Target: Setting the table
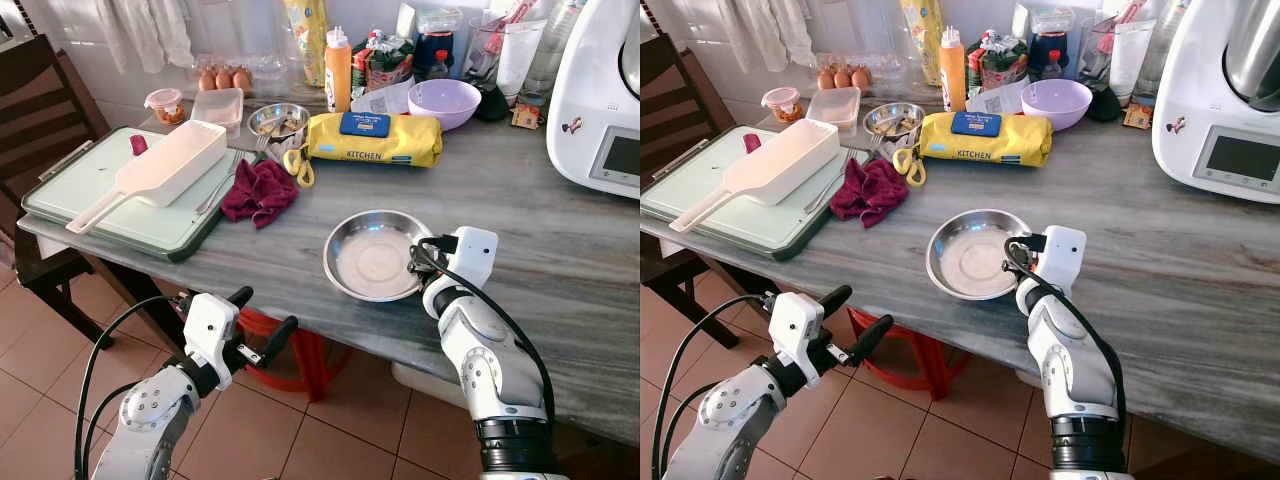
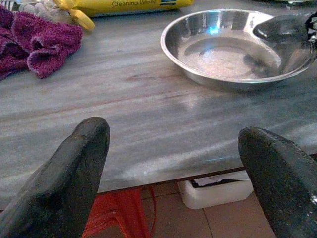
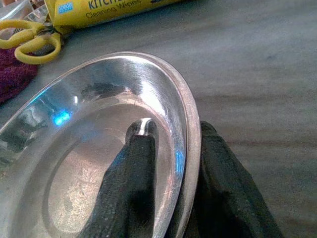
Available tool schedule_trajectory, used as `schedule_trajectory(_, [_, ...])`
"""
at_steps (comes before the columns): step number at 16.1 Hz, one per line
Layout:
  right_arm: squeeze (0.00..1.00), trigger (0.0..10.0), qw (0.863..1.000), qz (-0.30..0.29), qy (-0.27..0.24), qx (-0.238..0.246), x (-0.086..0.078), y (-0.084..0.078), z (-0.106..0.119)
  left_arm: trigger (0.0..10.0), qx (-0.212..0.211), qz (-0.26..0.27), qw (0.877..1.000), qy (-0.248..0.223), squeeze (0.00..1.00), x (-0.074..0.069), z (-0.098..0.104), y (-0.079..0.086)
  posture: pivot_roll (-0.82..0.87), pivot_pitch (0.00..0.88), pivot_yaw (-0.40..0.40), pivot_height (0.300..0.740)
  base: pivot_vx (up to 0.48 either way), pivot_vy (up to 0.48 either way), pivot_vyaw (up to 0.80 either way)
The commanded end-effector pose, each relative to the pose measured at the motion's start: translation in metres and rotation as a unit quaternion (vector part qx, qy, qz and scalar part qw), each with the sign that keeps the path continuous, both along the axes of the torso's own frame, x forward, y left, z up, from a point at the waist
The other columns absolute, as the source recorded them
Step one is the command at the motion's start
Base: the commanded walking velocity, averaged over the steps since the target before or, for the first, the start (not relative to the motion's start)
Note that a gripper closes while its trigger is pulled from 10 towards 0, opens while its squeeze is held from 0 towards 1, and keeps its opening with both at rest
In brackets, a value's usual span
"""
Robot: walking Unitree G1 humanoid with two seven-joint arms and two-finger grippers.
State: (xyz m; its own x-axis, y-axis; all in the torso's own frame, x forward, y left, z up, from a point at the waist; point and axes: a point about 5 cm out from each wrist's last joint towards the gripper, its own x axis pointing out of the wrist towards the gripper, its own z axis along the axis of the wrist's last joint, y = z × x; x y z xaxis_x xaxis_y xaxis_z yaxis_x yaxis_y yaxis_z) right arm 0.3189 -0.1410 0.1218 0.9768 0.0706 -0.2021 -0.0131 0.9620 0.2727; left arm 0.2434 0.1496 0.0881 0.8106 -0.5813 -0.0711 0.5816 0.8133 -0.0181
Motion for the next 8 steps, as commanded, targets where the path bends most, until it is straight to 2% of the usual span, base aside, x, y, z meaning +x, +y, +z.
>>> schedule_trajectory(1, [1.00,10.0,1.000,0.013,0.006,0.014,0.0003,0.0044,-0.0014,10.0,0.005,-0.004,1.000,-0.003,0.00,-0.0003,0.0032,0.0001,-0.04,0.086,0.082,0.740,0.000,0.000,0.00])
schedule_trajectory(6, [1.00,10.0,1.000,0.018,0.010,0.017,0.0021,0.0085,-0.0037,10.0,-0.003,-0.014,1.000,-0.003,0.00,-0.0013,0.0047,-0.0034,-0.03,0.088,0.078,0.740,0.000,0.000,0.00])
schedule_trajectory(8, [1.00,10.0,1.000,0.022,0.011,0.019,0.0030,0.0098,-0.0030,10.0,-0.032,-0.025,0.999,0.009,0.00,-0.0035,0.0052,-0.0064,-0.03,0.089,0.075,0.740,0.000,0.000,0.00])
